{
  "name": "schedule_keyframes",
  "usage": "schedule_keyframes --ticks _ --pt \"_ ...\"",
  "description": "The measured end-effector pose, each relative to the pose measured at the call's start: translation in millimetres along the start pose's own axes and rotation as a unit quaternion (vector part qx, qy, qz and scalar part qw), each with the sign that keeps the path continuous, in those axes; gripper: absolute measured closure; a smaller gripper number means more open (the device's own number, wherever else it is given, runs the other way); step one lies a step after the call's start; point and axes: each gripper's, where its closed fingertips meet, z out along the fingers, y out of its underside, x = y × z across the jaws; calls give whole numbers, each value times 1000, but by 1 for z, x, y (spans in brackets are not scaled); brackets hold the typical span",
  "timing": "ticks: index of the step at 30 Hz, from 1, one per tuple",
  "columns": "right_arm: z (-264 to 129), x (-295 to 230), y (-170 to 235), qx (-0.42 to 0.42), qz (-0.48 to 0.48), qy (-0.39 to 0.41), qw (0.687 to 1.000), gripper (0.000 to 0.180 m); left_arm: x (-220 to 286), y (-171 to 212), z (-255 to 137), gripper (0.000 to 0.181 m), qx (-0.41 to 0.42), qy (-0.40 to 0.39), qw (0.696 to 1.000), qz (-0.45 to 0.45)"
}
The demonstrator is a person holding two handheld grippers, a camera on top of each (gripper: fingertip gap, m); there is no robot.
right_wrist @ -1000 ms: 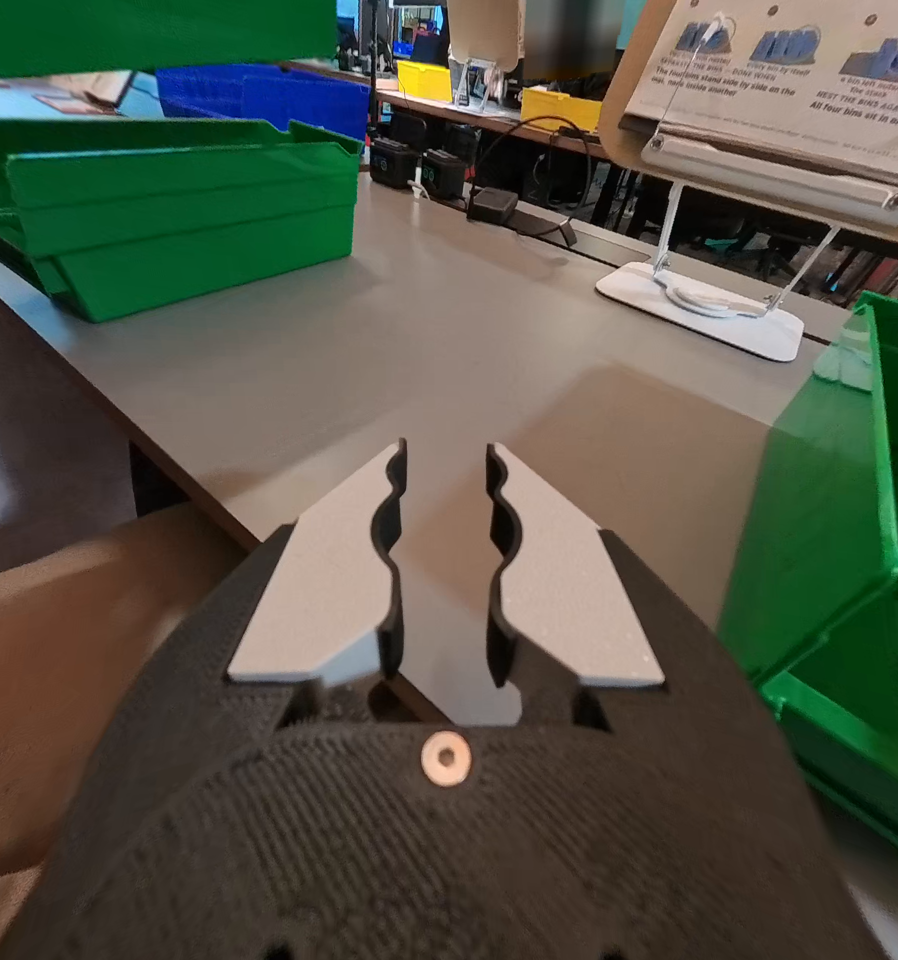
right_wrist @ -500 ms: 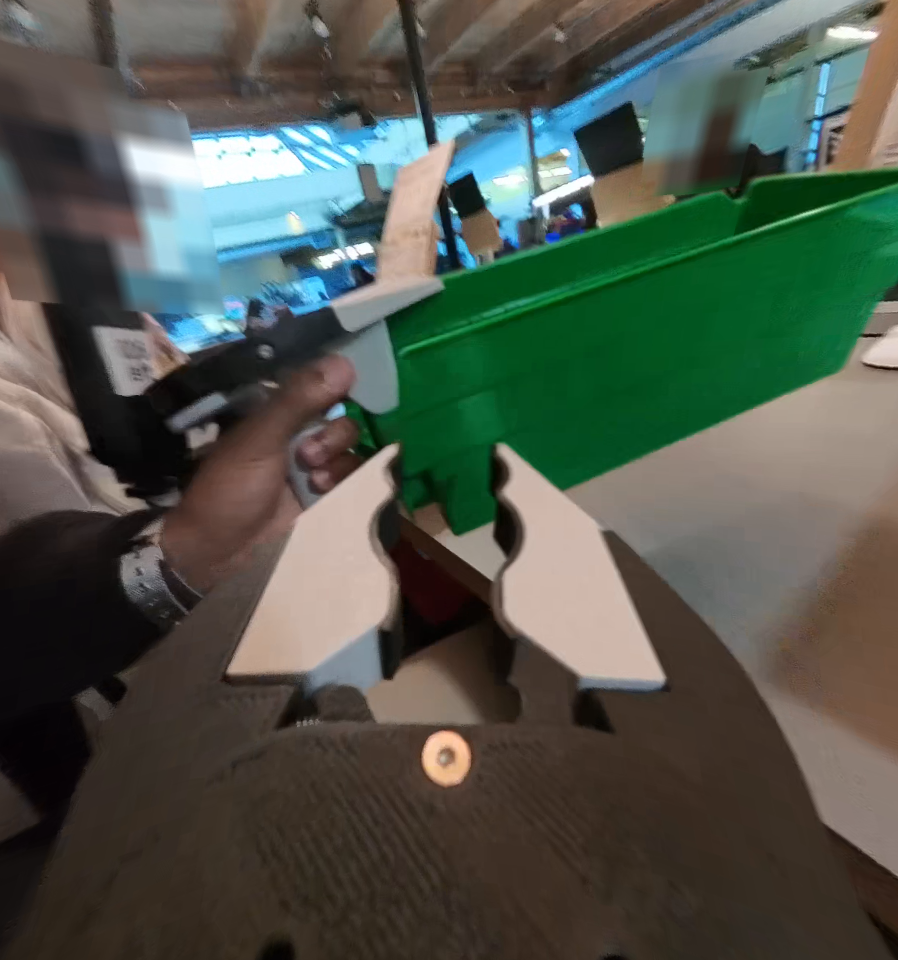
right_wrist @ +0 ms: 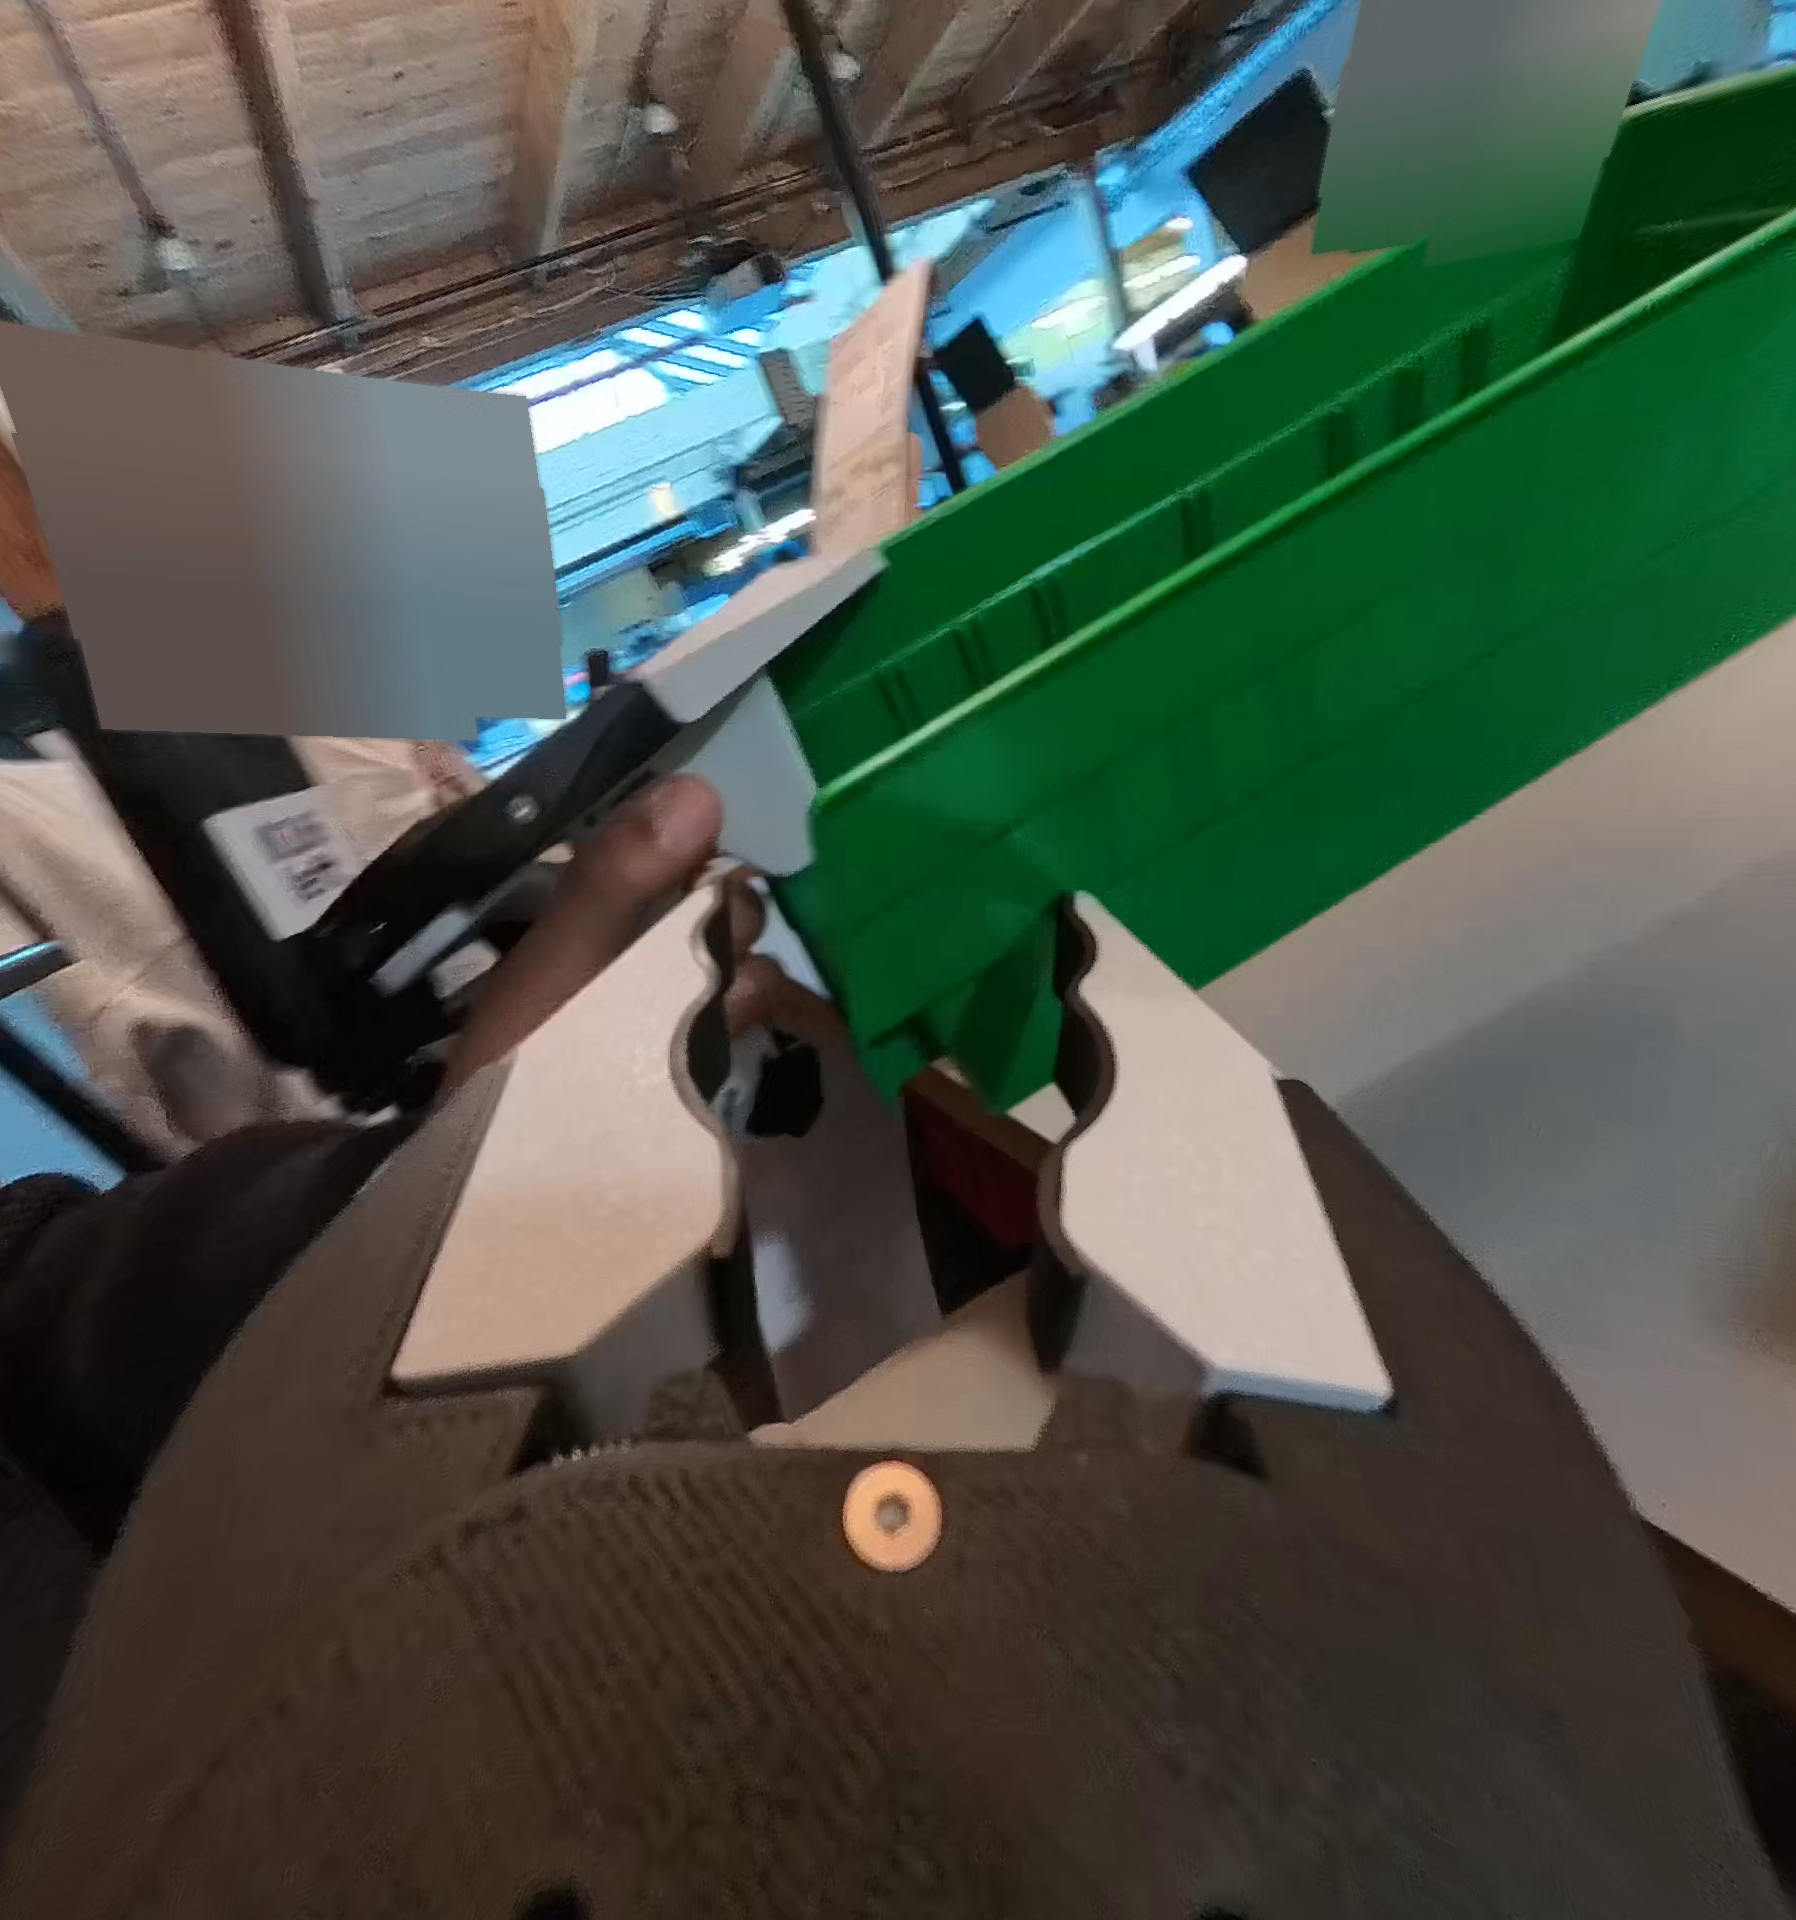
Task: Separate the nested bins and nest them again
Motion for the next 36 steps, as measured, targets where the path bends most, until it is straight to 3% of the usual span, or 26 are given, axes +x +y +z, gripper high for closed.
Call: schedule_keyframes --ticks 2,8,17,18,19,20,27,36 --pt "-4 19 2 -2 -15 53 998 138 8 8 0 181 -7 4 1000 -4" --pt "-10 35 6 -35 -83 119 989 155 10 31 3 175 -46 -7 998 -40" --pt "-34 92 -31 9 -110 221 969 179 55 42 -3 131 -74 110 990 -50" --pt "-39 98 -39 20 -133 234 963 179 60 42 -5 139 -73 124 989 -43" --pt "-45 104 -48 30 -157 248 955 179 63 38 -7 166 -58 135 988 -41" --pt "-52 111 -56 37 -176 267 947 179 64 33 -9 171 -41 140 989 -36" --pt "-93 174 -73 62 -199 406 890 177 45 47 -6 172 -76 116 988 -73" --pt "-74 194 -40 16 -145 406 902 177 34 65 -5 170 -121 113 980 -110"
